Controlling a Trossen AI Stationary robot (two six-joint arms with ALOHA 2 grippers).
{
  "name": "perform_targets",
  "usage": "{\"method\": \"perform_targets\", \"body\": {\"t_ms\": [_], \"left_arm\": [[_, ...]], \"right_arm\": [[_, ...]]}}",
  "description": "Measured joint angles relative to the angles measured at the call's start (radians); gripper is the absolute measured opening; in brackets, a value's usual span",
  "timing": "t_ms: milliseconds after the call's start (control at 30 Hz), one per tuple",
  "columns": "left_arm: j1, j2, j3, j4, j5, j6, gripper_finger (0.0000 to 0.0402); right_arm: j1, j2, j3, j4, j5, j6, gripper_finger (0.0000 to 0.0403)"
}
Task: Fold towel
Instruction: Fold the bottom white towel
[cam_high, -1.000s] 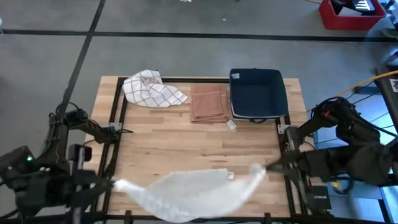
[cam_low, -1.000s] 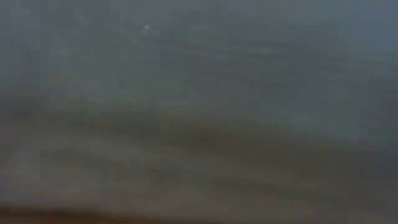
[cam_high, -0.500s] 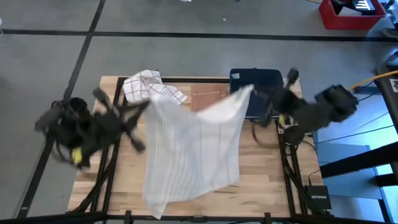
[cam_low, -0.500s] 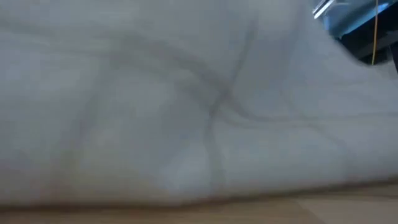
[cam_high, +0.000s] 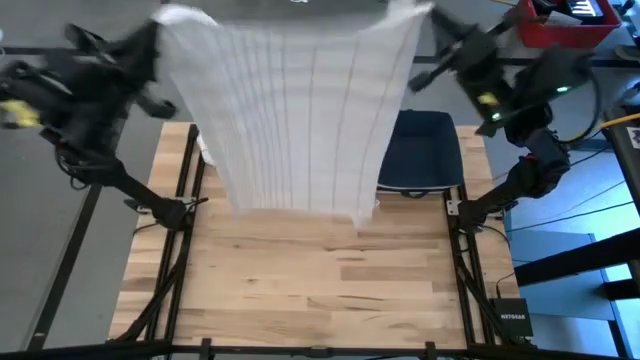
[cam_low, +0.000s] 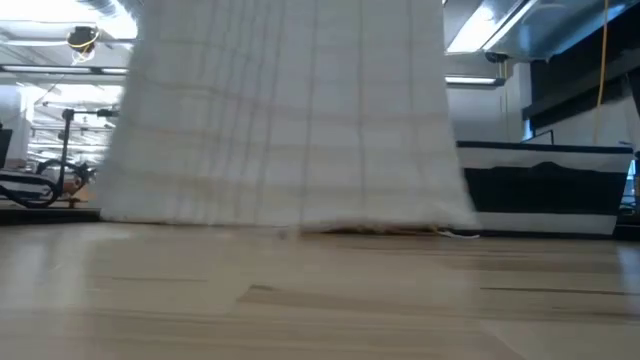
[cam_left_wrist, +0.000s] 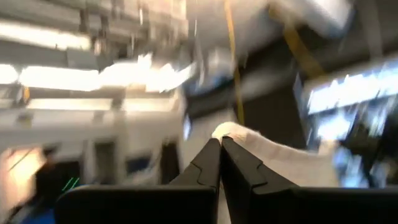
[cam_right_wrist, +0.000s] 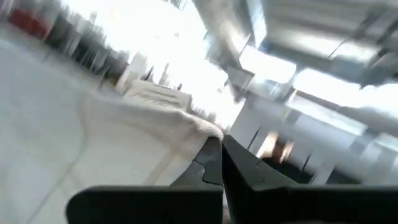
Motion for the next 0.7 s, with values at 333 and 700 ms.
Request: {"method": "perform_targets", "body": {"t_ms": [333,700], "left_arm": [[-0.14,-0.028,0.0,-0.22,0.307,-0.319,0.0],[-0.442,0.102,0.0,-0.68,0.083,-0.696,0.0]], "right_arm": [[0.182,-0.02,0.1,-0.144,-0.054,0.014,0.0001],[0.574,0.001,0.074,-0.746,0.09,0.607,0.0001]]}}
